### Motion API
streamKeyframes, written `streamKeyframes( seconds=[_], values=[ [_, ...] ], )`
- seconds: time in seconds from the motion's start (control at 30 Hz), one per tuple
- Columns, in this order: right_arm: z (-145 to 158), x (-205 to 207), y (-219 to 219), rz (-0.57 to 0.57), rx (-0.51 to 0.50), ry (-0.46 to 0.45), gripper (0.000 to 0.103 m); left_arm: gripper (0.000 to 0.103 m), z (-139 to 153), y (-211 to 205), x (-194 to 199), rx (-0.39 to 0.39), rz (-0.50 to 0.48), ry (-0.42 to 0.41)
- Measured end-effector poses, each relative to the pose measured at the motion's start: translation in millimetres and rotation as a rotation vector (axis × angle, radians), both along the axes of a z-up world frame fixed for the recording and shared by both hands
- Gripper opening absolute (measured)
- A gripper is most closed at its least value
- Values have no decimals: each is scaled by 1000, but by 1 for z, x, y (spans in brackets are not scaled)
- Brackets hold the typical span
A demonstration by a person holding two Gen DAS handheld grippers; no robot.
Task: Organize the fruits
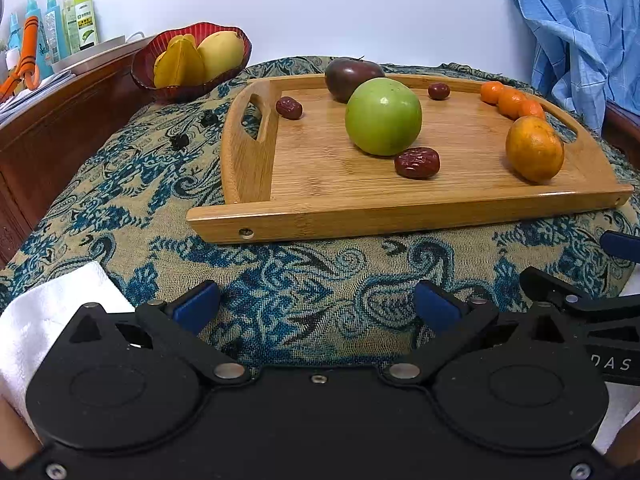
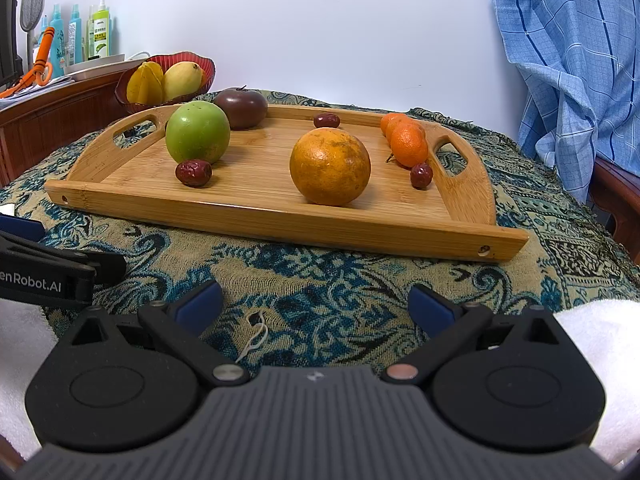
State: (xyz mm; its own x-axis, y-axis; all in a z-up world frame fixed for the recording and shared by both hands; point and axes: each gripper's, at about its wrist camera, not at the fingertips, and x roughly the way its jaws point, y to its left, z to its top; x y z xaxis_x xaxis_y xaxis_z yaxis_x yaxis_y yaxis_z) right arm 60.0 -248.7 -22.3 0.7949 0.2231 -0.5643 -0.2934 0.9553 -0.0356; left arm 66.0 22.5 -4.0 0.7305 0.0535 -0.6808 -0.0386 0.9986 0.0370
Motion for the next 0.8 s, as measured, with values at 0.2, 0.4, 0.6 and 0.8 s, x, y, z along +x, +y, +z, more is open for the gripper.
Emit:
streamKeyframes(
  seconds=[0.2, 0.4, 0.6, 0.8],
  values=[
    [0, 0, 0, 0, -1, -1, 103, 103, 1, 1, 1, -4, 1, 4],
    [0, 0, 0, 0, -1, -1, 103, 103, 1, 1, 1, -6, 1, 5],
    [0, 0, 0, 0, 0, -1, 103, 103, 1, 1, 1, -6, 2, 5],
    [0, 0, 0, 0, -1, -1, 103, 103, 0, 0, 1, -6, 2, 5]
  ],
)
